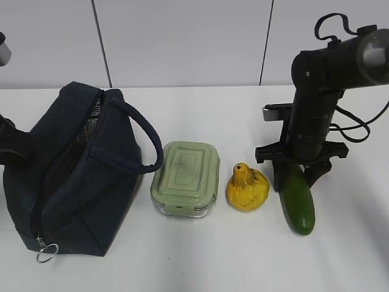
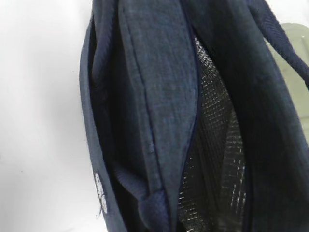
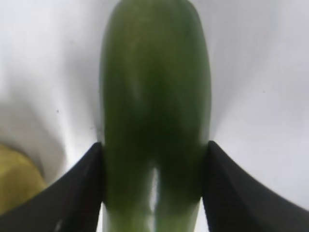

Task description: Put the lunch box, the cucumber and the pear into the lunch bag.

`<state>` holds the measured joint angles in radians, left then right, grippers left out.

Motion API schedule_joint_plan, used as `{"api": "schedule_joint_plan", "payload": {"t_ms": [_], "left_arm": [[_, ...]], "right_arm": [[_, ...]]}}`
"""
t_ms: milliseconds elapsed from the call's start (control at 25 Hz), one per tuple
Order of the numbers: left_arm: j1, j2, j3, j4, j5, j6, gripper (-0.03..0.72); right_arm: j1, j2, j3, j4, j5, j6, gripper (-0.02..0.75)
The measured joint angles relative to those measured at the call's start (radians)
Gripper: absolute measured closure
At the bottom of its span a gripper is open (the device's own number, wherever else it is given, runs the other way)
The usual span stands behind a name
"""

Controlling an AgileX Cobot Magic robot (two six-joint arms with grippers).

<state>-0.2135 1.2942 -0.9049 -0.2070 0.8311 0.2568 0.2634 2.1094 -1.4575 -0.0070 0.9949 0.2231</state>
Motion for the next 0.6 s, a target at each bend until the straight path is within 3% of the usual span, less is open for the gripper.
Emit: {"api": "schedule_joint_plan", "payload": {"t_ms": [320, 440, 600], "left_arm": [[0.0, 0.0, 0.0, 0.0, 0.0, 0.0, 0.703], [0.0, 0.0, 0.0, 0.0, -0.002, 0.0, 0.703], [0.0, 0.0, 0.0, 0.0, -0.007, 0.0, 0.703]], "right_arm": [[0.0, -0.12, -0.179, 0.046, 0.042, -0.091, 0.325], [0.019, -0.21, -0.242, 0.227, 0.032, -0.2, 0.325], [0.132, -0.26, -0.274, 0.506, -0.073, -0.413, 0.325]]}}
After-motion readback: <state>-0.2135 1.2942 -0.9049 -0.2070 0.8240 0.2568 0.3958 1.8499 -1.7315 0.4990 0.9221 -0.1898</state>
